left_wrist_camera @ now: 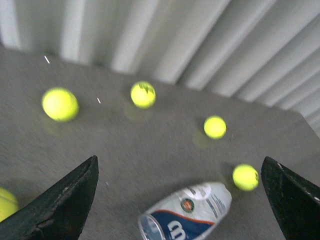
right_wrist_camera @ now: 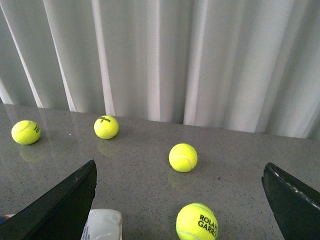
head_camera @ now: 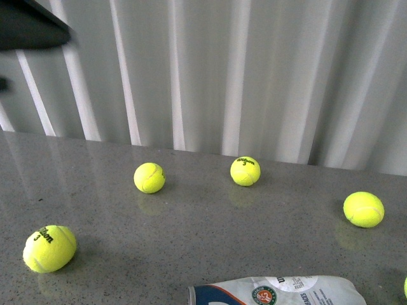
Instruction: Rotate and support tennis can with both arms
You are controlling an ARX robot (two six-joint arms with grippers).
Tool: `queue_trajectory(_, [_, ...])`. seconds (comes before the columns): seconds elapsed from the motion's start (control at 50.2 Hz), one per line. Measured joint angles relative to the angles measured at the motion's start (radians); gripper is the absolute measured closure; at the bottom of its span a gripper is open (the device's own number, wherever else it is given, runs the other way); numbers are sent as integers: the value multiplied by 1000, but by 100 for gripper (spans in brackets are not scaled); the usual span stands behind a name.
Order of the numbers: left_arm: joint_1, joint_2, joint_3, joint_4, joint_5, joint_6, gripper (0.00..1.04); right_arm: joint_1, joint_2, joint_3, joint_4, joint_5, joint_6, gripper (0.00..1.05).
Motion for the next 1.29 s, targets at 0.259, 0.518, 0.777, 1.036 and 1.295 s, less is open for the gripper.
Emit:
queue_trajectory(0.259, [-193,510,35,122,72,-186,7,0,0,0,0,0,0,7])
queue_trajectory(0.518, [-282,657,-45,295,66,-275,7,0,0,0,0,0,0,7])
queue_trajectory(0.777, [-299,782,-64,424,20,-310,7,0,0,0,0,0,0,7])
queue_trajectory(1.036, [-339,825,-59,466,10,-368,7,0,0,0,0,0,0,7])
queue_trajectory(1.295, [-361,845,-61,540,12,-467,7,0,0,0,0,0,0,7])
